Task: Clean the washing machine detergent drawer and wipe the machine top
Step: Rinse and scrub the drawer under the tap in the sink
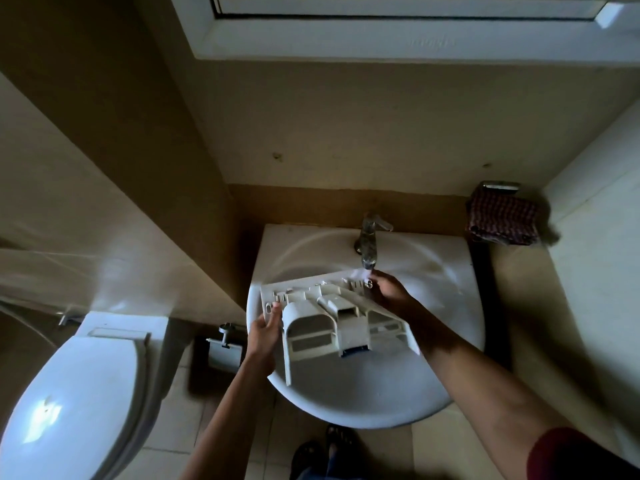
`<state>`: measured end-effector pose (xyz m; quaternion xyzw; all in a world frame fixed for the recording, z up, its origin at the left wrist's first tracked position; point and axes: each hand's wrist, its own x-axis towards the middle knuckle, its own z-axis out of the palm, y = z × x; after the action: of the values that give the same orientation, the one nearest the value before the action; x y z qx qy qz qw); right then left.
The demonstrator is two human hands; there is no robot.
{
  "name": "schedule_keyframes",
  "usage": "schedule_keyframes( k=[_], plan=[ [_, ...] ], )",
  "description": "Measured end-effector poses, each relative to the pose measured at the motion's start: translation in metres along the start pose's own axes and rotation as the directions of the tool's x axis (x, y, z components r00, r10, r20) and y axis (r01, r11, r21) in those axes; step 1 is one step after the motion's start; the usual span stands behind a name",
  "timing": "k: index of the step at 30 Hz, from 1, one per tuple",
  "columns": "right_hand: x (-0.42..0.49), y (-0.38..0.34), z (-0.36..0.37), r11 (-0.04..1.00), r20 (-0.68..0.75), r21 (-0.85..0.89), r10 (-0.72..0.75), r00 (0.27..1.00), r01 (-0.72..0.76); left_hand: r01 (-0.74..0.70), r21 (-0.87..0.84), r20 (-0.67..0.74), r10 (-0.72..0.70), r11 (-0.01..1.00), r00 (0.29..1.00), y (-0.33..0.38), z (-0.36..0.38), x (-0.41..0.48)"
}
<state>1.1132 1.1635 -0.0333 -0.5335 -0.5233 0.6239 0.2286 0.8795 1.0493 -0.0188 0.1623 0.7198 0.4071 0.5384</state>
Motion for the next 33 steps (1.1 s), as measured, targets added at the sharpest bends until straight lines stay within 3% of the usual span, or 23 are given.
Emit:
schedule_keyframes(
  k=[4,7,9,12,14,17,19,22,24,26,29,33],
  plan=[
    [0.005,0.015,-0.003,0.994,0.135,0.054,0.088,0.987,-0.096,0.079,-0.002,-0.091,-0.079,0.997,0.993,-0.001,0.003,-0.011],
    [-0.017,0.029,-0.008,0.996,0.098,0.077,0.037,0.995,-0.045,0.132,-0.062,-0.125,-0.139,0.989,0.982,-0.002,0.007,-0.017],
    [-0.02,0.036,-0.008,1.0,0.021,-0.024,0.007,1.0,-0.006,0.118,-0.106,-0.126,-0.131,0.987,0.983,-0.005,0.011,-0.018],
    [-0.001,0.021,0.008,0.989,-0.21,0.083,0.139,0.968,-0.124,0.131,-0.256,-0.084,-0.157,0.958,0.984,-0.012,0.019,-0.015],
    [0.008,0.013,0.014,0.978,-0.311,0.166,0.172,0.935,-0.125,0.175,-0.283,-0.098,-0.21,0.943,0.973,-0.019,0.025,-0.009],
    [0.009,0.005,0.015,0.977,-0.397,0.11,0.21,0.893,-0.18,0.253,-0.281,-0.129,-0.298,0.926,0.946,-0.026,0.033,-0.008],
    [0.006,-0.002,0.011,0.98,-0.307,0.025,0.194,0.932,-0.196,0.294,-0.291,-0.149,-0.347,0.91,0.926,-0.029,0.034,-0.009],
    [0.003,-0.005,0.0,0.978,-0.098,0.09,0.197,0.975,-0.189,0.344,-0.187,-0.124,-0.369,0.92,0.921,-0.035,0.033,-0.009],
    [0.001,-0.004,-0.004,0.967,-0.044,0.119,0.23,0.972,-0.224,0.353,-0.165,-0.13,-0.375,0.921,0.918,-0.037,0.036,-0.01],
    [0.002,-0.004,-0.002,0.962,-0.094,0.158,0.24,0.966,-0.224,0.353,-0.179,-0.17,-0.382,0.918,0.908,-0.037,0.039,-0.014],
    [0.007,0.0,0.01,0.95,-0.293,0.244,0.264,0.919,-0.195,0.4,-0.275,-0.179,-0.455,0.874,0.872,-0.035,0.046,-0.022],
    [0.009,0.003,0.024,0.977,-0.419,0.134,0.21,0.884,-0.168,0.407,-0.345,-0.174,-0.483,0.846,0.858,-0.034,0.051,-0.025]
  ],
)
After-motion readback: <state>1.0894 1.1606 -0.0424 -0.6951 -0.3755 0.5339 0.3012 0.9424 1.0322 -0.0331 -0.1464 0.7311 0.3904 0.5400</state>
